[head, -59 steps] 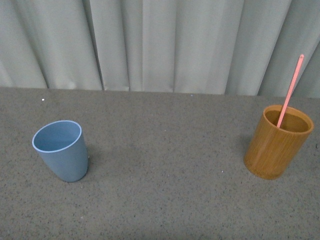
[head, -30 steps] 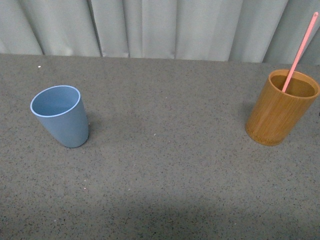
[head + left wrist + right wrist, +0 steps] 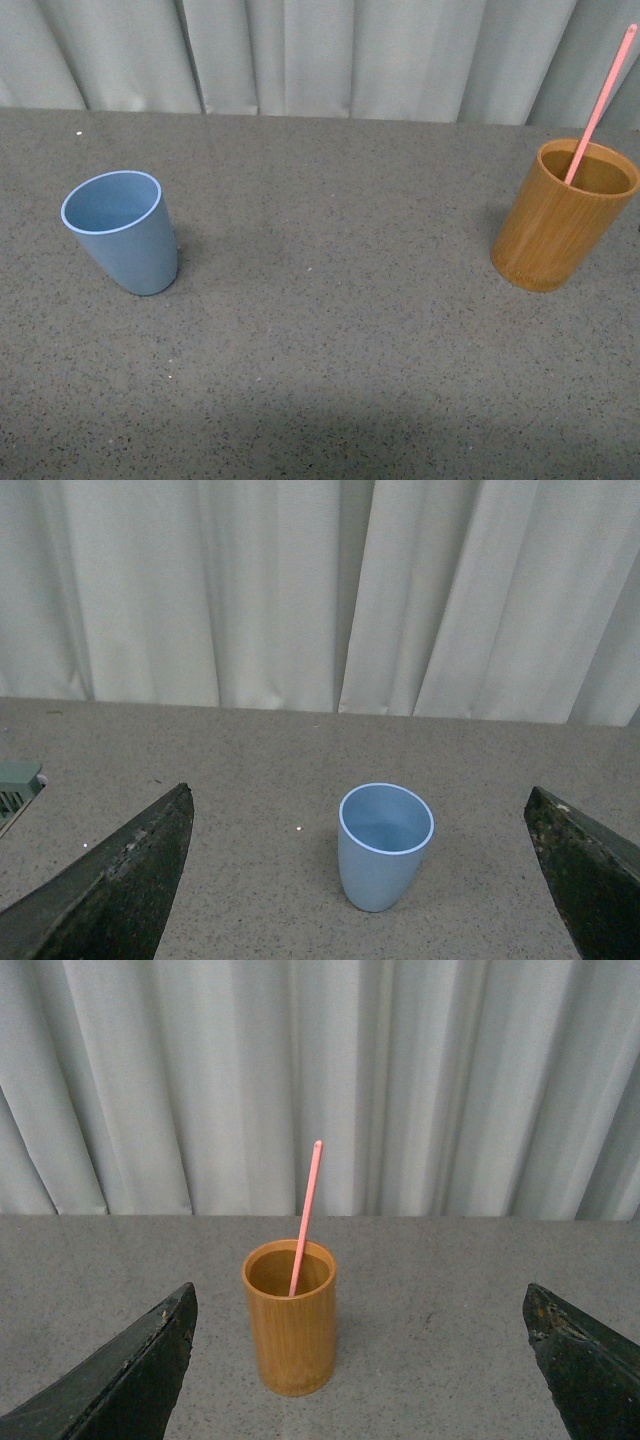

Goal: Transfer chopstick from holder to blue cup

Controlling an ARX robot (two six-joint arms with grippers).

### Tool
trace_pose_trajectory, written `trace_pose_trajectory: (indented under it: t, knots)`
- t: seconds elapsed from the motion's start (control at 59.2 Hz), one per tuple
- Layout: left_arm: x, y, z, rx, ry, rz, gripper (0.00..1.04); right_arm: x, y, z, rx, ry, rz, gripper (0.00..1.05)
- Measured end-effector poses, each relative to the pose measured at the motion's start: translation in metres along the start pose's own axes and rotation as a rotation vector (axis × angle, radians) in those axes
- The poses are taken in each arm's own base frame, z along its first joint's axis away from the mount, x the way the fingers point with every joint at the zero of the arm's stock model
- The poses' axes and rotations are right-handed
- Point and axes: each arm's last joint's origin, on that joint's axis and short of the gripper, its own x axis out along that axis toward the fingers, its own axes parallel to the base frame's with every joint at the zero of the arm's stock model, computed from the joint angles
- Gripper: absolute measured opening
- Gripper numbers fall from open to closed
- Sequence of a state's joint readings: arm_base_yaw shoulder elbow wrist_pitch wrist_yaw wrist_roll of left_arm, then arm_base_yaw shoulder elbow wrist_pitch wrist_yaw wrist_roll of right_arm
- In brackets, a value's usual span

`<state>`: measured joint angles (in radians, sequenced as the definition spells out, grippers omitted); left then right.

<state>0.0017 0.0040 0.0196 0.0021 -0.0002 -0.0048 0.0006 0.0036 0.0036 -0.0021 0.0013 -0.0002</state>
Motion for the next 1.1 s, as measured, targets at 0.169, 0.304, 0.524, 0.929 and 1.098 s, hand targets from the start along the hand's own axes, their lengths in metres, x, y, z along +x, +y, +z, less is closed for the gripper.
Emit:
trace_pose_trajectory:
  t: [0.169,0.304,0.524,0.929,1.098]
  knots:
    - [0.0,0.0,0.0,0.0,0.0,0.0,0.98,0.0,0.0,0.0,0.0,0.0,0.0,0.95]
    - [0.0,0.0,0.0,0.0,0.0,0.0,0.98,0.0,0.0,0.0,0.0,0.0,0.0,0.95]
    - [0.0,0.0,0.0,0.0,0.0,0.0,0.98,0.0,0.0,0.0,0.0,0.0,0.0,0.95]
    - [0.004,0.001,-0.012,-0.422,0.431,-0.336,0.98,0.0,0.0,0.0,0.0,0.0,0.002,0.95]
    - [0.01,-0.008,-0.003,-0.462,0.43,-0.348,0.98,0.0,0.0,0.0,0.0,0.0,0.001,0.95]
